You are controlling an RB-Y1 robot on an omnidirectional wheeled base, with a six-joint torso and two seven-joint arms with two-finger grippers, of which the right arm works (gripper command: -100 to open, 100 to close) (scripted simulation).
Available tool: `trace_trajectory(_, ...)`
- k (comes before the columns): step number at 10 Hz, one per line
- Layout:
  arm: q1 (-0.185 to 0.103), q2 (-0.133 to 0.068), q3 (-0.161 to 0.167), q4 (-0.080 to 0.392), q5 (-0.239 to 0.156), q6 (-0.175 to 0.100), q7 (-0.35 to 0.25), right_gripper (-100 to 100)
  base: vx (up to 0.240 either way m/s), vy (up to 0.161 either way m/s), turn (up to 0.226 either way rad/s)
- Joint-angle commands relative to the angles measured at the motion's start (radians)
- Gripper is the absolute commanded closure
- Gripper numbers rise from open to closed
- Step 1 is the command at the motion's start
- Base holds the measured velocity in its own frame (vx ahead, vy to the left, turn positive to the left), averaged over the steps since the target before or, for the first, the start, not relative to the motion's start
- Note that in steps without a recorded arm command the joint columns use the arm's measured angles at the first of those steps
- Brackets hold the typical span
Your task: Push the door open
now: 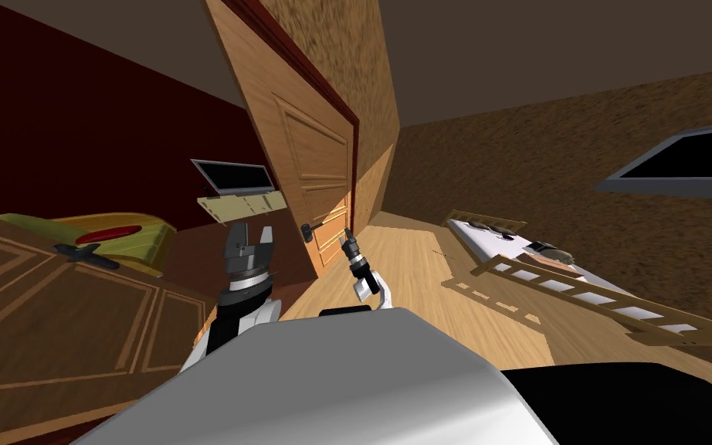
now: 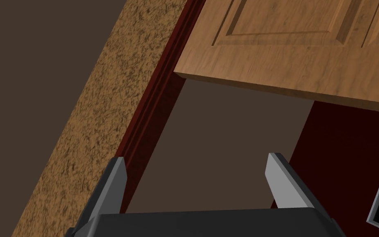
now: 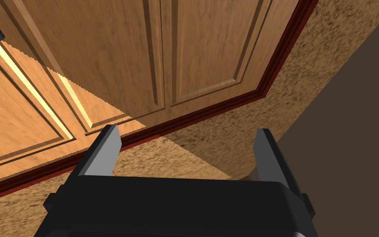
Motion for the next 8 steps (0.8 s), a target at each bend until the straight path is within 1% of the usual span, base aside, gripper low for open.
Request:
trace_trajectory(1, -0.017, -0.002, 0.035, 0.036, 0.000, -0.003, -0.005, -100, 0.083, 0.021, -0.075)
trace_trajectory(8, -0.112, -0.017, 0.169, 0.186, -0.009, 0.003, -0.034, -100, 0.100, 0.030, -0.068)
